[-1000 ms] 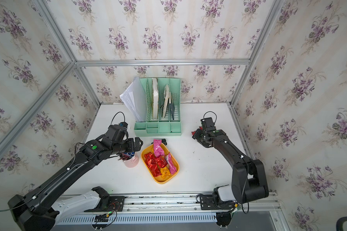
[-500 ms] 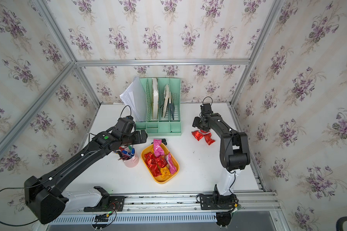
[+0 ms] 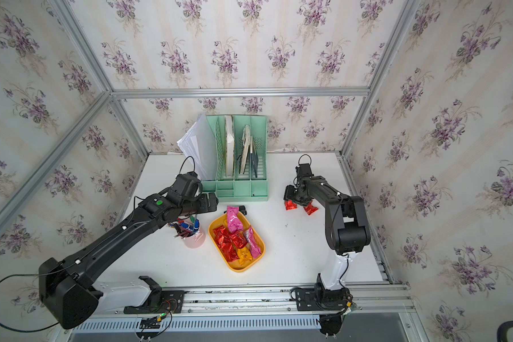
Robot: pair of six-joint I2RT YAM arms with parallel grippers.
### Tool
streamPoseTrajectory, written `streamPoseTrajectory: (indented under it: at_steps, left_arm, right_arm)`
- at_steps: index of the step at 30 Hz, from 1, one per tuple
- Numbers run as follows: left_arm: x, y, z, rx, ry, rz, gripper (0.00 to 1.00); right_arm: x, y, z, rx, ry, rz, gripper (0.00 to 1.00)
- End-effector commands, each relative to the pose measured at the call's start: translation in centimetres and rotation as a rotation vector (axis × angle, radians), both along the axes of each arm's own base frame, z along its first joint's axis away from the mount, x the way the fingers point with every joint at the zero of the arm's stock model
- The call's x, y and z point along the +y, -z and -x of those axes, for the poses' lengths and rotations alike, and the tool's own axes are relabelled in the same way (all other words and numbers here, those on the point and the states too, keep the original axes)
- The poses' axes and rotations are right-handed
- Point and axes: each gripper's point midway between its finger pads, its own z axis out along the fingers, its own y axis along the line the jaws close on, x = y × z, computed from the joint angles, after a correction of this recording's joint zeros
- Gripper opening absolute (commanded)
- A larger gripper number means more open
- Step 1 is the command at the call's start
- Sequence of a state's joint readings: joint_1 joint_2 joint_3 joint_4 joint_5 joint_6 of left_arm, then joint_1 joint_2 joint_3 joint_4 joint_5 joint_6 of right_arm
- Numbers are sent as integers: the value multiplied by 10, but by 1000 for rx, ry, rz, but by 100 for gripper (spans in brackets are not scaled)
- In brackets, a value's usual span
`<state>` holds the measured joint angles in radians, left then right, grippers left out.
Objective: Put the tea bags into the storage box
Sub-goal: Adjust the tea bag at the center of the board, then pick up the tea bag from the center of the board.
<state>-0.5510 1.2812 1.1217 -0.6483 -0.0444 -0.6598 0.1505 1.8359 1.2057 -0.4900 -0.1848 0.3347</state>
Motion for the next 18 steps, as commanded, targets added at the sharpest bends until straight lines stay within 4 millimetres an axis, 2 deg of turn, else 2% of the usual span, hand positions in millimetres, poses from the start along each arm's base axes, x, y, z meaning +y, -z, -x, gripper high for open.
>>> streamPoseTrajectory:
  at_steps: [1,5,10,12,15,18]
  left_arm:
    - [2,-4,-1,-15,13,-12,99]
    - [5,-3,1,-17,-7,-3,99]
    - [9,-1,5,-12,-25,-1,99]
    - [12,-1,7,-13,-30,-7,99]
    - [16,-2,9,-17,-36,-14,99]
    - [20,-4,9,-21,-41,-20,99]
  right_arm:
    - [0,3,-4,-3,20,-5,64]
    - [-4,12,-7,19,27,28,57]
    - [-5,17,-8,31,34,34,36]
    - [-5,15,-8,29,36,27,30]
    - [-1,5,-6,10,35,2,27]
    - [11,-16,-3,-32,2,-45,25]
